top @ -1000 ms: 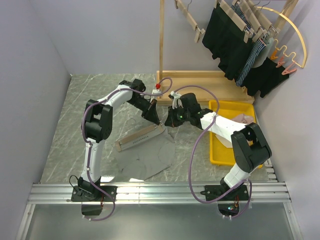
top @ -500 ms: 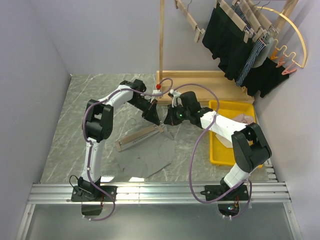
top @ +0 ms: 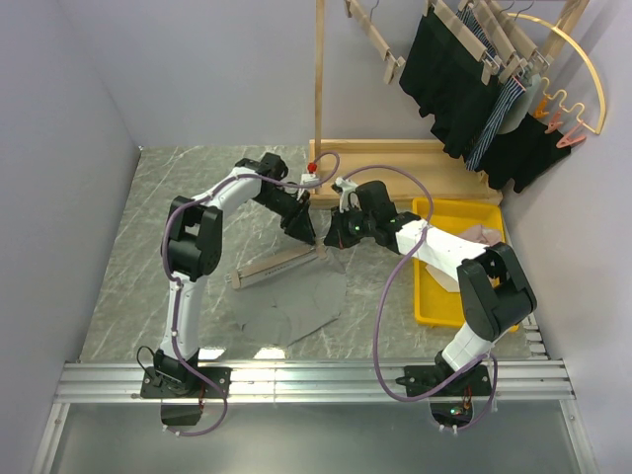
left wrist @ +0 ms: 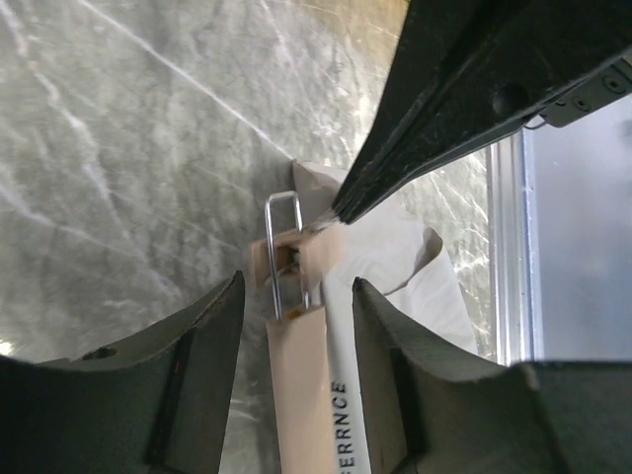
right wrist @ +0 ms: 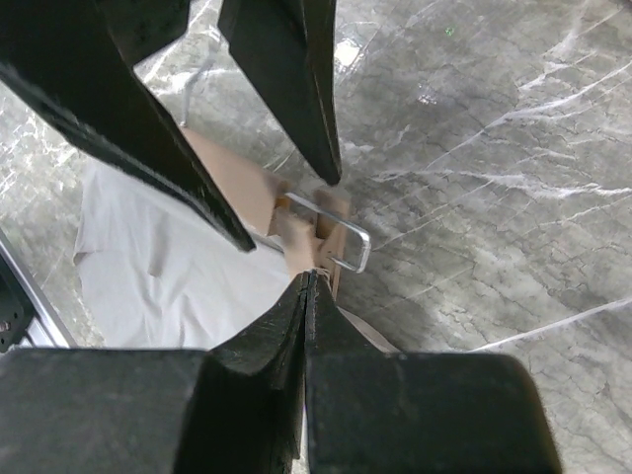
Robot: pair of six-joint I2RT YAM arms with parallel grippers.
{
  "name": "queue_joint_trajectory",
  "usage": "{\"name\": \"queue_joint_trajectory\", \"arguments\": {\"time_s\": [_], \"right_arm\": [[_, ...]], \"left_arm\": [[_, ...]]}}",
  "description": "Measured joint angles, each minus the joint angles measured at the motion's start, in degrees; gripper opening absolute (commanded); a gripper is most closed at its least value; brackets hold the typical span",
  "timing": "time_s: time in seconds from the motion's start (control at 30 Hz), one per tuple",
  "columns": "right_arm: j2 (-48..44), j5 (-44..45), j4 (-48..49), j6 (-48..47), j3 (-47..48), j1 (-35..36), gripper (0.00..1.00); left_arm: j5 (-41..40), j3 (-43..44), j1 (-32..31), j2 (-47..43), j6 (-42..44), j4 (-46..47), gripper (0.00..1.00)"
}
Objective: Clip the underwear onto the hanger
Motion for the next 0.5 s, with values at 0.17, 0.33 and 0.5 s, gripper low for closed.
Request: {"name": "queue_joint_trajectory", "arguments": {"time_s": [0.17, 0.33, 0.5], "right_arm": [[0.0, 0.0, 0.0, -0.1, -0.2, 0.0, 0.00], [0.0, 0.0, 0.0, -0.2, -0.2, 0.0, 0.00], [0.0, 0.0, 0.0, -0.5, -0.3, 0.2, 0.00]], "left_arm": [[-0.7, 0.0, 0.9, -0.6, -0.7, 1.0, 0.52], [-1.0, 0.0, 1.4, -0.9, -0.7, 1.0, 0.53], [-1.0, 0.0, 1.4, -0.9, -0.7, 1.0, 0.56]]}}
